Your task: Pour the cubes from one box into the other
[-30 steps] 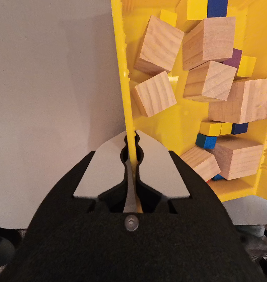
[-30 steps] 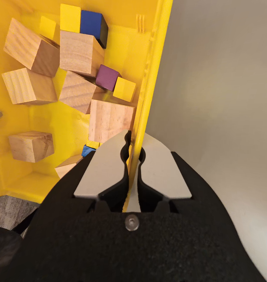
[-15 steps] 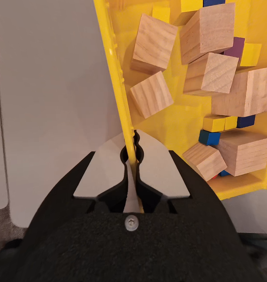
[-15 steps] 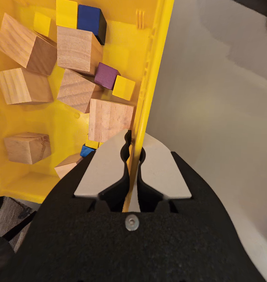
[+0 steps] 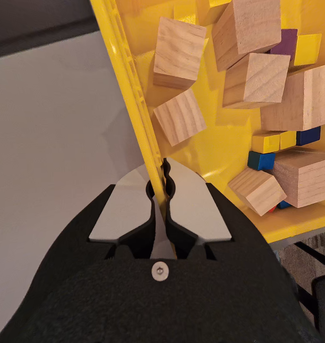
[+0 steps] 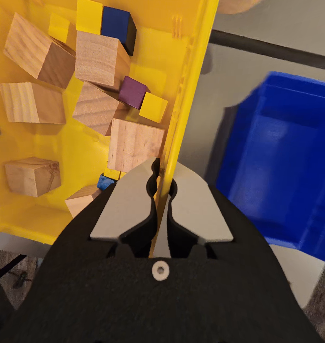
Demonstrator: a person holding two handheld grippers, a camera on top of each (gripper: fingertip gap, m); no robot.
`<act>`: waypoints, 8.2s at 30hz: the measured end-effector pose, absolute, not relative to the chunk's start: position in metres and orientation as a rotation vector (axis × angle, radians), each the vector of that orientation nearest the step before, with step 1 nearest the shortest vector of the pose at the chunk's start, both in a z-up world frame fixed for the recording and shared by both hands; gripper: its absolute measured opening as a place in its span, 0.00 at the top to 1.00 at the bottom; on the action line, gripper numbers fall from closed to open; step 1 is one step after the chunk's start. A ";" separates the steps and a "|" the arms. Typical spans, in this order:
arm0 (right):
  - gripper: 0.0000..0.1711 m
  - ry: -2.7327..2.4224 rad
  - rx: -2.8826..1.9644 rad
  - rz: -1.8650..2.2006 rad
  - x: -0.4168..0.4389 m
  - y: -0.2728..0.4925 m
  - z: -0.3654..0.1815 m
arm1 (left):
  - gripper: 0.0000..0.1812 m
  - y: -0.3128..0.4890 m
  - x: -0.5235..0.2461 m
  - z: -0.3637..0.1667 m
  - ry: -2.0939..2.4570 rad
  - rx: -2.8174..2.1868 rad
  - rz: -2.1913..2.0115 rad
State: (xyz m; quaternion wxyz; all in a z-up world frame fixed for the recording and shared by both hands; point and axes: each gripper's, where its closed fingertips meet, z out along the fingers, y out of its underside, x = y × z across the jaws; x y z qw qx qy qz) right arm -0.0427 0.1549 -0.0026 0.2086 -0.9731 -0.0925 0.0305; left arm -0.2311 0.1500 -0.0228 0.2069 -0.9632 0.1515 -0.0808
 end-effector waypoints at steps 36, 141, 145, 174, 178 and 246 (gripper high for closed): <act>0.97 0.328 -2.128 0.339 0.261 0.273 -0.027 | 0.97 0.325 0.095 0.043 0.889 -2.084 0.283; 0.97 0.287 -1.299 0.375 0.284 0.248 0.010 | 0.97 0.251 0.106 0.079 0.518 -1.117 0.342; 0.97 0.254 -1.382 0.318 0.280 0.254 0.008 | 0.97 0.261 0.098 0.064 0.440 -1.228 0.268; 0.97 0.168 -1.152 0.361 0.274 0.244 0.045 | 0.98 0.230 0.092 0.096 0.430 -0.995 0.285; 0.97 0.172 -1.167 0.368 0.274 0.246 0.044 | 0.98 0.232 0.092 0.096 0.424 -1.002 0.278; 0.70 -0.505 -2.516 0.616 -0.400 0.158 -0.087 | 0.65 0.140 -0.644 -0.074 -0.042 -2.627 0.279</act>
